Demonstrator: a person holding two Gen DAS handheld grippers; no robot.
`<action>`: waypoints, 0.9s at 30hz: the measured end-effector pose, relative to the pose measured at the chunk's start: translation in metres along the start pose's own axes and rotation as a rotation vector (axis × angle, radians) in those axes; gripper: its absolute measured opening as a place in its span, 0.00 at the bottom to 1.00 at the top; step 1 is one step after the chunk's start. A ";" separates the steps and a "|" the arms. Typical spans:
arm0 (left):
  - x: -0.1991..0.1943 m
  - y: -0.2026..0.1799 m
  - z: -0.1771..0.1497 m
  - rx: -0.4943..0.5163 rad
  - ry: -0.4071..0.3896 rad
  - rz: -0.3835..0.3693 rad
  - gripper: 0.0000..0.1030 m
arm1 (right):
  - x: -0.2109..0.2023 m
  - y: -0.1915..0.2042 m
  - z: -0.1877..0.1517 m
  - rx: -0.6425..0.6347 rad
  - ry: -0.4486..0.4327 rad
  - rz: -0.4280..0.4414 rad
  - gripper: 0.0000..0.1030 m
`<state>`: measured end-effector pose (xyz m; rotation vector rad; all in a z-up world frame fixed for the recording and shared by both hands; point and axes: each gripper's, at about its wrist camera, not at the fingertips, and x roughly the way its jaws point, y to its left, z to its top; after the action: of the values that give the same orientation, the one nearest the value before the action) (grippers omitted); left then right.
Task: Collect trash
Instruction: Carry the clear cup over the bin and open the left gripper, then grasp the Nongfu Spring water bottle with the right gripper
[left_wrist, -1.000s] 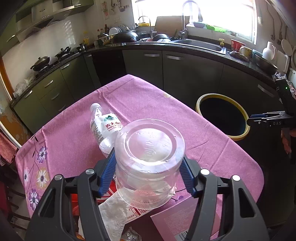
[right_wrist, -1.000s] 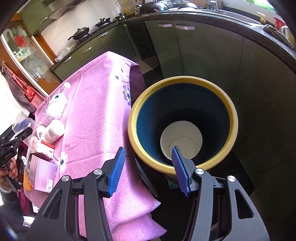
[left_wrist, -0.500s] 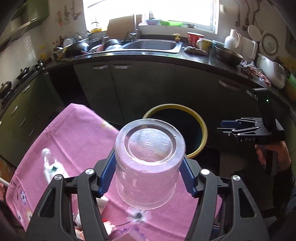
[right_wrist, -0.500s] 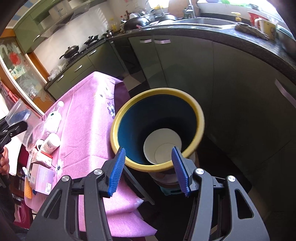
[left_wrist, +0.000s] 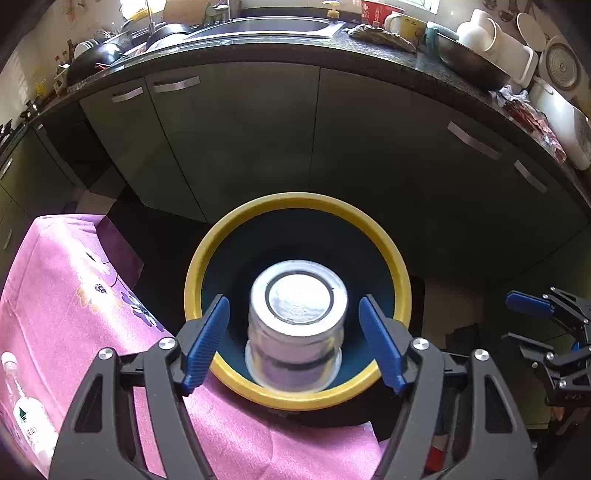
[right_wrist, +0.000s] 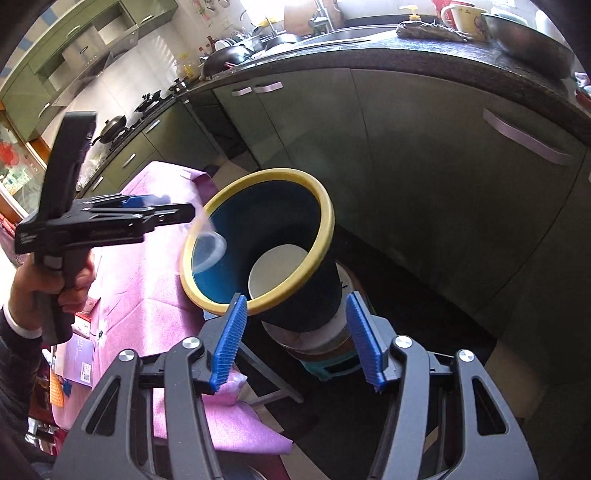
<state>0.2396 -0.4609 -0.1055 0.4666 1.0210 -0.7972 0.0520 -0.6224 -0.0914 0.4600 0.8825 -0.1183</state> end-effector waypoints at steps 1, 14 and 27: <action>-0.003 0.002 -0.001 -0.010 -0.005 0.003 0.69 | -0.001 0.001 0.000 -0.002 -0.001 0.002 0.56; -0.182 0.086 -0.105 -0.242 -0.285 0.037 0.92 | 0.026 0.084 0.026 -0.209 0.090 0.069 0.59; -0.296 0.164 -0.280 -0.495 -0.401 0.371 0.93 | 0.077 0.297 0.058 -0.514 0.299 0.269 0.72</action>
<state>0.1221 -0.0588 0.0249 0.0563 0.6921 -0.2686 0.2277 -0.3750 -0.0181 0.1094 1.0910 0.4268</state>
